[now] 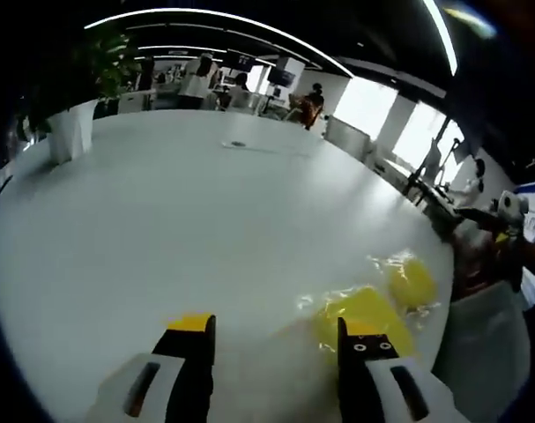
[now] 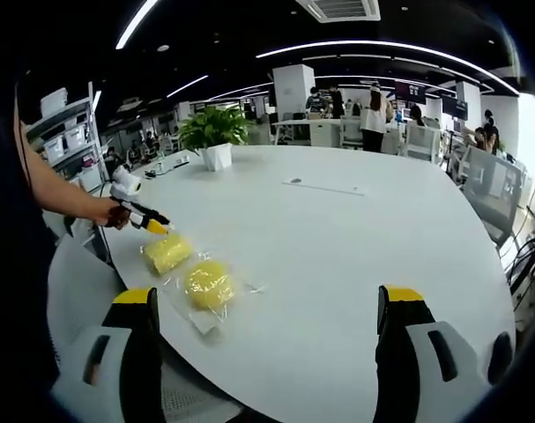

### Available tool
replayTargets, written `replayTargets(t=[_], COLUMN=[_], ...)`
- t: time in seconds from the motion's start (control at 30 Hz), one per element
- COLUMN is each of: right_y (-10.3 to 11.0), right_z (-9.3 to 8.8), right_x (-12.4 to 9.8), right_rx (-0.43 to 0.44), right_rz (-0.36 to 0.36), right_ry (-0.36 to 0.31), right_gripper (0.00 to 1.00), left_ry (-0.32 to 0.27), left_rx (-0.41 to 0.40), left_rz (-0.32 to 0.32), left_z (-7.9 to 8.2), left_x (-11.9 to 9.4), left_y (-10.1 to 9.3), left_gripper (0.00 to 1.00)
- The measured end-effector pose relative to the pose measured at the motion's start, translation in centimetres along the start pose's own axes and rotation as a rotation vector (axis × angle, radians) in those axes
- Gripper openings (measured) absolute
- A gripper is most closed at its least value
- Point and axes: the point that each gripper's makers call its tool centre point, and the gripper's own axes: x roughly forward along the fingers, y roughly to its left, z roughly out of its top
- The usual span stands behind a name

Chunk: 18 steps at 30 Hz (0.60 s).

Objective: Compare the silicone blocks by pressing each to a similar depth, holding the contact briefly, and releasing to observe deformation and rebound differences across the visible hardness samples.

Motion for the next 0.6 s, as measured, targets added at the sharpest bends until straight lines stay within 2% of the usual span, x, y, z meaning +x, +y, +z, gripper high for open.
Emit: replayTargets(t=[0.07, 0.17, 0.3, 0.43, 0.6], right_y=[-0.2, -0.3, -0.4, -0.1, 0.3], right_z=[0.0, 0.0, -0.2, -0.6, -1.5], right_x=[0.1, 0.2, 0.5, 0.9, 1.3], right_rx=[0.0, -0.006, -0.012, -0.016, -0.024], right_rz=[-0.002, -0.002, -0.001, 0.011, 0.024], right_ry=[0.0, 0.005, 0.008, 0.011, 0.032], right_gripper=[0.96, 0.96, 0.96, 0.96, 0.96], left_ry=[-0.03, -0.062, -0.079, -0.114, -0.137], left_rx=[0.01, 0.045, 0.052, 0.06, 0.081], left_rz=[0.001, 0.011, 0.008, 0.015, 0.023], left_z=[0.6, 1.2, 1.2, 1.2, 0.8], left_x=[-0.7, -1.9, -3.5, -5.4, -7.2], left_y=[0.0, 0.2, 0.2, 0.0, 0.2], left_gripper=[0.78, 0.87, 0.89, 0.99, 1.0])
